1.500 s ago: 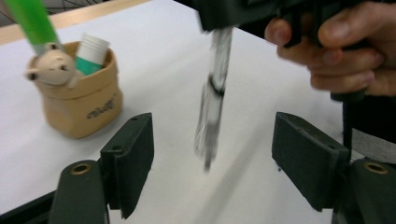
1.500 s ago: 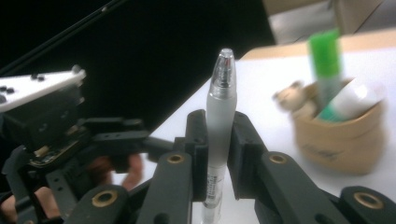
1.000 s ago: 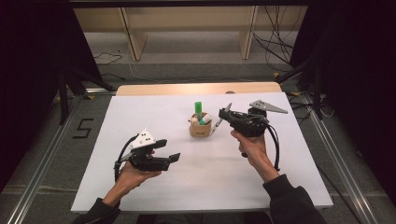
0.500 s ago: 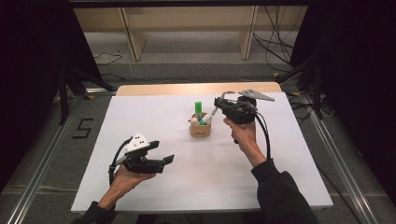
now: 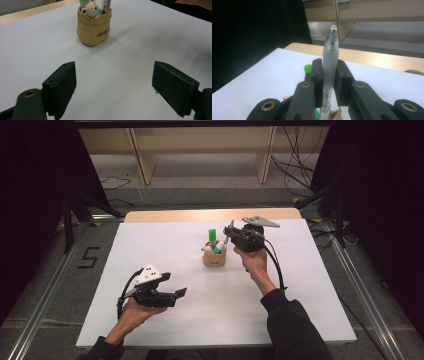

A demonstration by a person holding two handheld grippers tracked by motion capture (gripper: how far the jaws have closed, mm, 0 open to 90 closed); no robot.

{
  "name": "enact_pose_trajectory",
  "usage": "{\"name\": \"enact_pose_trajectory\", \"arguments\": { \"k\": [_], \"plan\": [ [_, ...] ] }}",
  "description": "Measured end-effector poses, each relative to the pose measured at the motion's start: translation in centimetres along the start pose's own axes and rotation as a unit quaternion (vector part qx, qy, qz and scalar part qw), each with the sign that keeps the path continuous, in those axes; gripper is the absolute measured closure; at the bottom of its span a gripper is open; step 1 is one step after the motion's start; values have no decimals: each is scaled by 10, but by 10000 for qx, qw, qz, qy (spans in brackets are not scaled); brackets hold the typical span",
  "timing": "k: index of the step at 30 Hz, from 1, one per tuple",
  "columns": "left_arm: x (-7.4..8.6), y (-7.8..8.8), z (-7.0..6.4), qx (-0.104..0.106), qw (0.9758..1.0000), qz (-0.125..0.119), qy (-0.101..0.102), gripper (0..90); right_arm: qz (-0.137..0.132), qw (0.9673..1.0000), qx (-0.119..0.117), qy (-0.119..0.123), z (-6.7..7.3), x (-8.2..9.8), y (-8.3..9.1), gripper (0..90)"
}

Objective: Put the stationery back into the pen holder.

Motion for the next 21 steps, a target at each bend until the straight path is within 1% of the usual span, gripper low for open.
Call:
{"name": "enact_pose_trajectory", "arguments": {
  "k": [4,6,9,13,16,21],
  "plan": [
    [1,-1,-1,18,10000,53,-67,191,139,9999,45,23,-2,6,-8,802],
    [1,-2,-1,14,10000,44,-48,191,203,9998,51,42,-3,9,-11,802],
    [2,-1,0,-8,10000,38,-48,191,199,9998,25,17,-3,10,-13,802],
    [1,-1,2,-57,10000,-16,25,191,249,9997,-12,56,-2,11,-14,802],
    [1,0,2,-81,10000,-25,13,191,247,9996,19,136,0,12,-15,802],
    [2,0,3,-94,10000,-22,15,191,238,9991,46,338,3,14,-16,802]
  ]
}}
Point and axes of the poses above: each handheld gripper's, and its own axes: y roughly backward along the jaws, x roughly out of its underside, z roughly to its left, the point moved 4 cm from there along -y, roughly forward along the jaws, and after that the axes turned 14 degrees about -y, right-handed, at the moved point
